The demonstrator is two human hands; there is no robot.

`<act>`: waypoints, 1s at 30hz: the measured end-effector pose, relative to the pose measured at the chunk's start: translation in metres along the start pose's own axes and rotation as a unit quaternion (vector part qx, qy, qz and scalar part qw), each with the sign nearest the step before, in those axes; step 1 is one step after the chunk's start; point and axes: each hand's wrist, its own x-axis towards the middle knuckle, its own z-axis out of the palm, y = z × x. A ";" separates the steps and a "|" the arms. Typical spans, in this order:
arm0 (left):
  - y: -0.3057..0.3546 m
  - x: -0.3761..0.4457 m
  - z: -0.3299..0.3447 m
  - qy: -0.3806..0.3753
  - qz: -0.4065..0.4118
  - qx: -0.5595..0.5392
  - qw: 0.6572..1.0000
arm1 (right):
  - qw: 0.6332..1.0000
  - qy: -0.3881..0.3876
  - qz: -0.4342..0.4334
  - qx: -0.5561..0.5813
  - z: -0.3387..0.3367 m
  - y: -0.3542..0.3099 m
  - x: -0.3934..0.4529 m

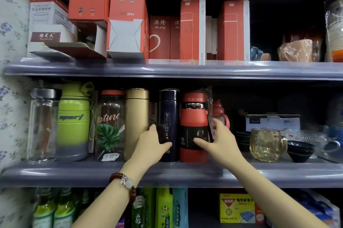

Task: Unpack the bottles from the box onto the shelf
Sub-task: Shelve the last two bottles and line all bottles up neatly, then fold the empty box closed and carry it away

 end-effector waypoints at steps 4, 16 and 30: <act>-0.007 -0.012 -0.011 0.021 0.014 -0.030 0.999 | 0.993 0.063 -0.077 -0.068 -0.010 -0.018 -0.009; -0.021 -0.085 -0.047 0.132 -0.057 0.101 0.984 | 0.976 -0.068 -0.204 0.018 0.025 -0.057 -0.041; -0.103 -0.296 -0.153 0.128 -0.319 0.252 0.905 | 0.879 -0.350 -0.308 0.104 0.161 -0.171 -0.183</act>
